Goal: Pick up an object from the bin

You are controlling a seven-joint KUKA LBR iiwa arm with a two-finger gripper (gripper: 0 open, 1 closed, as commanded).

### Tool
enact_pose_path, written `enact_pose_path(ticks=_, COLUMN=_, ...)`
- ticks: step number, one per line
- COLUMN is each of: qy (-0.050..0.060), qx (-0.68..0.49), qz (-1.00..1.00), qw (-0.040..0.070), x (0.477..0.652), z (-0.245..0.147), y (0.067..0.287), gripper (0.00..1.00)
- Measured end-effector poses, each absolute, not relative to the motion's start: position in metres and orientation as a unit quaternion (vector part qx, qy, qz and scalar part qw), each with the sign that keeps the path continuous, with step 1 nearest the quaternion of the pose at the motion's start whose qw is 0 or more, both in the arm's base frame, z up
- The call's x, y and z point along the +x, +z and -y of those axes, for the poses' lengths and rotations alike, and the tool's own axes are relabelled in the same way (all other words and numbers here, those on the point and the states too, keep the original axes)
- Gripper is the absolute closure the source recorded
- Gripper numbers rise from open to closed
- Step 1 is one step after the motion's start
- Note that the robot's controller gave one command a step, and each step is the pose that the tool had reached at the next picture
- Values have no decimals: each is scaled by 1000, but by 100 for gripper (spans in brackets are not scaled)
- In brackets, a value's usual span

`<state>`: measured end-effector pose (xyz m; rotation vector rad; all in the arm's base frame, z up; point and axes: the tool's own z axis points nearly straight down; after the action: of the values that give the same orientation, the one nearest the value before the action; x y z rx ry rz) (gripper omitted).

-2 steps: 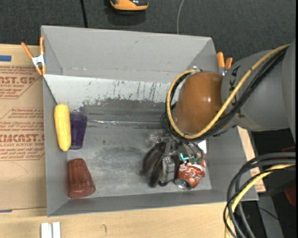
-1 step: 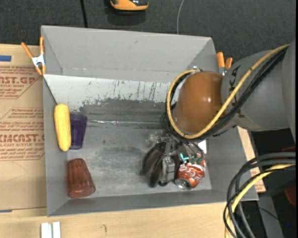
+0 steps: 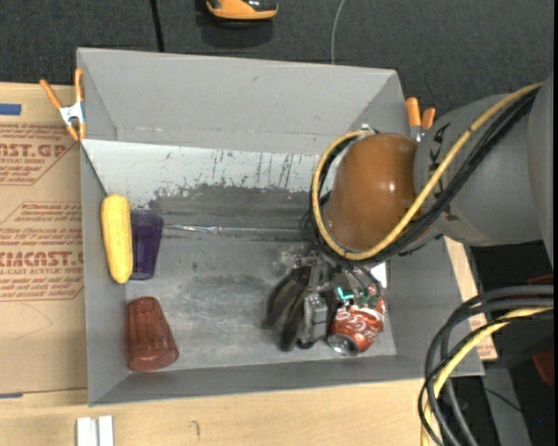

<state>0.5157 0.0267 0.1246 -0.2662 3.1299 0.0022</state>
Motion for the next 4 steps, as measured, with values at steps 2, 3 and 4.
enact_pose_path(ticks=2, qy=1, qx=-85, qz=-996, qw=0, x=516, z=-27, y=125, gripper=0)
enact_pose_path(ticks=3, qy=1, qx=-85, qz=-996, qw=0, x=516, z=-27, y=125, gripper=0)
enact_pose_path(ticks=4, qy=0, qx=-99, qz=-995, qw=0, x=513, z=-27, y=128, gripper=0)
